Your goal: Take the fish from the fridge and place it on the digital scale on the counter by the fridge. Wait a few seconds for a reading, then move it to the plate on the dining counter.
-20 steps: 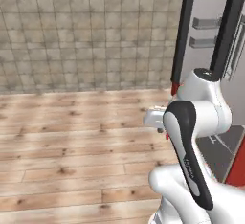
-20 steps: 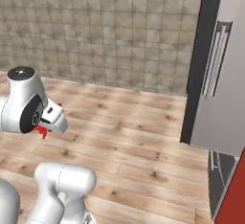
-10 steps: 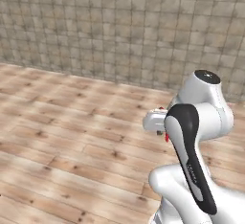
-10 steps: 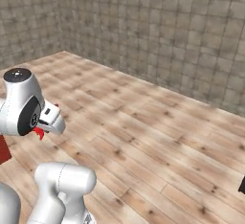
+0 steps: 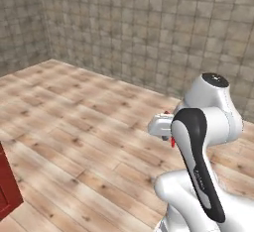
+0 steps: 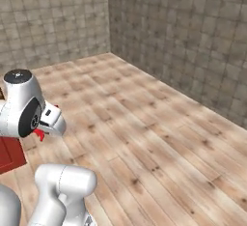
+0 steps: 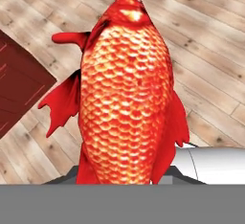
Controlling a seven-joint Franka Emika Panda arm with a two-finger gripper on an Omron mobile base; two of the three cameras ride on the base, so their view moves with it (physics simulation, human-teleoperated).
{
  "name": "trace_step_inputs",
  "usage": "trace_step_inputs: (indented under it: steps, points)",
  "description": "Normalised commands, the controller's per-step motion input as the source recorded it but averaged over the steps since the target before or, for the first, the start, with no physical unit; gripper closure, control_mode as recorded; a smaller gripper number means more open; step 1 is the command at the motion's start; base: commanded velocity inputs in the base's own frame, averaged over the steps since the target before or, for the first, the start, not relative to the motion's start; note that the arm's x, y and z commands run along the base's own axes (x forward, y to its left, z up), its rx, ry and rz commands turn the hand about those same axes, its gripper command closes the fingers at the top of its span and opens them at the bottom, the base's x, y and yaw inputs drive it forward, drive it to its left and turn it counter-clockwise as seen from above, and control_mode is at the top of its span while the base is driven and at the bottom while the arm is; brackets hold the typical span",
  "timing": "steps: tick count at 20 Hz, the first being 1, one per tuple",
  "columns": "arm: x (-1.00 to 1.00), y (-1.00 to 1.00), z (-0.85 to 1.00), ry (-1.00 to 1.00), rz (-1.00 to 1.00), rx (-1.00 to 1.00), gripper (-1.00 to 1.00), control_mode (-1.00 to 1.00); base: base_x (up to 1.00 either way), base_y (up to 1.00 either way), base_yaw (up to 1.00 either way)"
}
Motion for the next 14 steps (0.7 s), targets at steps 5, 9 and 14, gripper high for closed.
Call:
trace_step_inputs:
  steps: [5,9,14]
  points:
    - [0.00,0.00,0.00,0.00,0.00,0.00,1.00,1.00,1.00,-0.08,0.43]
    - [0.00,0.00,0.00,0.00,0.00,0.00,1.00,1.00,1.00,-0.07,0.41]
    - [0.00,0.00,0.00,0.00,0.00,0.00,1.00,1.00,1.00,-0.13,0.36]
